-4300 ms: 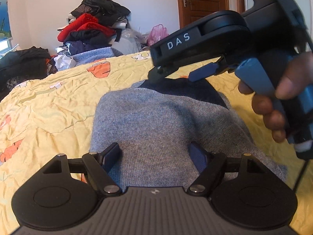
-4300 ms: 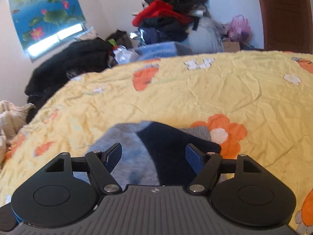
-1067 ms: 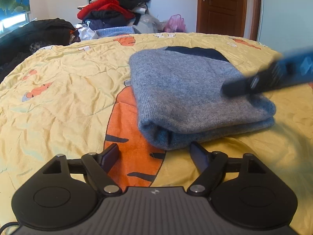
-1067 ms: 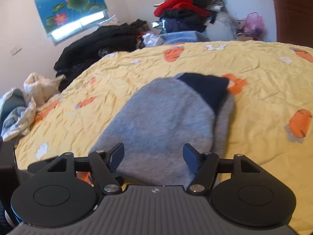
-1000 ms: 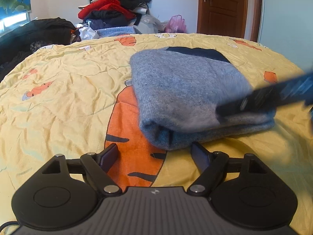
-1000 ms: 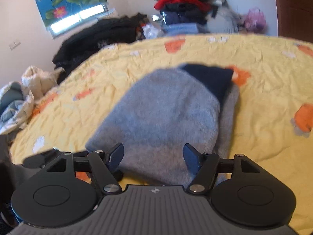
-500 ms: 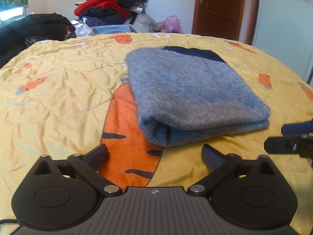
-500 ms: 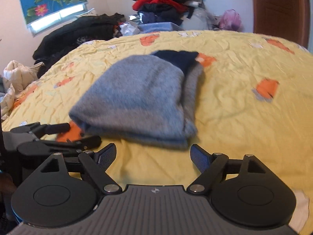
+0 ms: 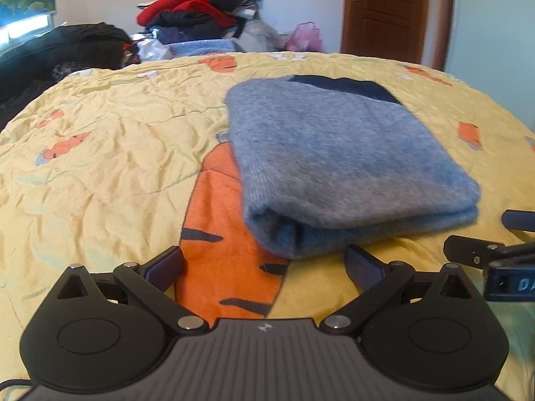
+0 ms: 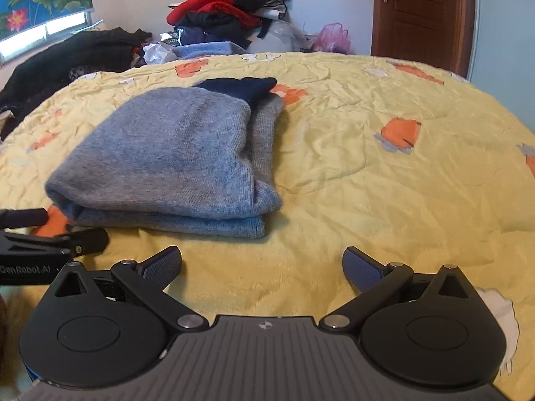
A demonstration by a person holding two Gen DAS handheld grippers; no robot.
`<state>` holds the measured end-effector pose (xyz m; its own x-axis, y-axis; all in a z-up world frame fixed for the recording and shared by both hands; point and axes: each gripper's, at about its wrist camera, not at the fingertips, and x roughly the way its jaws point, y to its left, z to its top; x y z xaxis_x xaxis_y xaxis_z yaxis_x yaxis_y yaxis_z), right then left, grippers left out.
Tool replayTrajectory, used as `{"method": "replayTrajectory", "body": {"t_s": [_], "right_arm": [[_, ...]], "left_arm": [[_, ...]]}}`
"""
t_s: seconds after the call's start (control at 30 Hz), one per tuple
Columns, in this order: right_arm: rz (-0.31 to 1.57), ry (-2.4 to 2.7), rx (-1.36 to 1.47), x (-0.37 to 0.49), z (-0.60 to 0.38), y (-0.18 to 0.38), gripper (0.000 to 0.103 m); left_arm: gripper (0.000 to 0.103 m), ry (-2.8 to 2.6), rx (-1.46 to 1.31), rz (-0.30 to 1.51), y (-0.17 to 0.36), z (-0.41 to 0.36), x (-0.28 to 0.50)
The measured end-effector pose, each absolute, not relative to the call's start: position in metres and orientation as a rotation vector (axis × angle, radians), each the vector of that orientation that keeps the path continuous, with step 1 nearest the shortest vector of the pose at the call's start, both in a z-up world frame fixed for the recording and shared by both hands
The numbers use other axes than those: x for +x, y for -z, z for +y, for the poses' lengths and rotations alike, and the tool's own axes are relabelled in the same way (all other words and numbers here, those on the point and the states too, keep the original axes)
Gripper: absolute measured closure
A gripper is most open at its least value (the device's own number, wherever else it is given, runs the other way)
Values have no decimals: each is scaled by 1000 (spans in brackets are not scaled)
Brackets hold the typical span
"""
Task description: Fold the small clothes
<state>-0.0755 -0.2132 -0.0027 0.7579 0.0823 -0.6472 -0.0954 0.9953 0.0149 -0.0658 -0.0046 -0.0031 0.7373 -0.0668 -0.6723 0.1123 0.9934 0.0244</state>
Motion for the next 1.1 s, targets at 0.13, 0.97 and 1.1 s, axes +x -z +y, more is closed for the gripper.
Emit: {"method": "replayTrajectory", "body": {"t_s": [0.13, 0.97, 1.1], "right_arm": [[696, -55, -21, -65, -210, 4, 0], [684, -43, -33, -69, -205, 7, 0], [684, -43, -34, -70, -205, 6, 0]], "left_arm": [[0, 77, 61, 732, 3, -6, -66], [0, 78, 48, 725, 5, -3, -68], [0, 79, 48, 726, 5, -3, -68]]}}
